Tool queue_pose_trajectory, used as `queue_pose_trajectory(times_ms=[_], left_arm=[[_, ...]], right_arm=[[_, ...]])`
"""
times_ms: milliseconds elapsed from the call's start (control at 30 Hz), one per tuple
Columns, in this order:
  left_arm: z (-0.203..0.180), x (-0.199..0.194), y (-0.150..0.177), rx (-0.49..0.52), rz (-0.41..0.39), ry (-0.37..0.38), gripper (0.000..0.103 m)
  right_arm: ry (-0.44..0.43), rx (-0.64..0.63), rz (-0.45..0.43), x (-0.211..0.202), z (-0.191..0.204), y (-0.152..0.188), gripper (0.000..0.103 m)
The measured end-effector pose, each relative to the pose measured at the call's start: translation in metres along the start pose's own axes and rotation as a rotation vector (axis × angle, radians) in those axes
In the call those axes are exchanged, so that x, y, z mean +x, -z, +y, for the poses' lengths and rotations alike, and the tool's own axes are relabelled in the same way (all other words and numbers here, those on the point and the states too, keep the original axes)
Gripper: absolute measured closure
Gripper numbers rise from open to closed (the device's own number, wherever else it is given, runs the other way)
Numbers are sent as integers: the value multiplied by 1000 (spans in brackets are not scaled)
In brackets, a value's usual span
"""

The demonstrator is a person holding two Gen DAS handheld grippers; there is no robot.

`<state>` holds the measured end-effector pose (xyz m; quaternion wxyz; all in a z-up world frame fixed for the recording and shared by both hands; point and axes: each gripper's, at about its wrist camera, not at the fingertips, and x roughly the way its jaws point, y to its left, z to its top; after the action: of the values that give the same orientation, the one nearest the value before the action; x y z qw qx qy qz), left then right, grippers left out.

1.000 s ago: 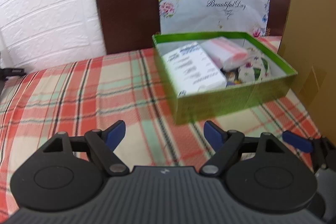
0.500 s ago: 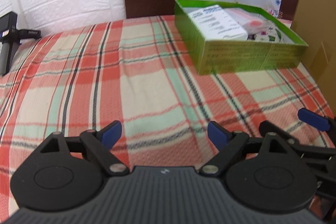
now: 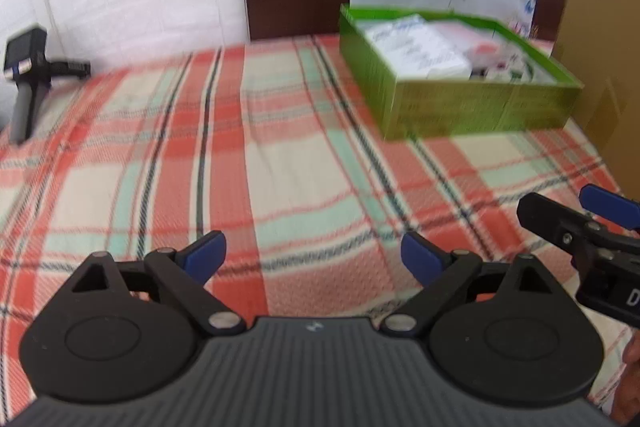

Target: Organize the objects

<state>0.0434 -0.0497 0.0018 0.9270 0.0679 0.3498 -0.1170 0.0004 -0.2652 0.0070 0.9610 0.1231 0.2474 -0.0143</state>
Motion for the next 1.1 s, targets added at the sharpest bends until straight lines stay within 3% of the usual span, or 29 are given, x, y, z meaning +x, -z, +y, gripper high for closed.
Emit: queue_pose_trajectory(times_ms=[167,367,667,1100], left_arm=[[-7,-24,-8,48,-91,-18,0],[-12,-40,-15,83,-148,-34,0],[-23,-49,-16,128,-166,-66,0],[-23,-55,-16,110,-209,-136,0]], right_arm=[[-10,-7,-62,-25,7,-10,9],[13,-43,-98,-43,16,-13,1],[9,-44,-132,-56,18,-19,0],[22,-51,-97,-48,17,-16,0]])
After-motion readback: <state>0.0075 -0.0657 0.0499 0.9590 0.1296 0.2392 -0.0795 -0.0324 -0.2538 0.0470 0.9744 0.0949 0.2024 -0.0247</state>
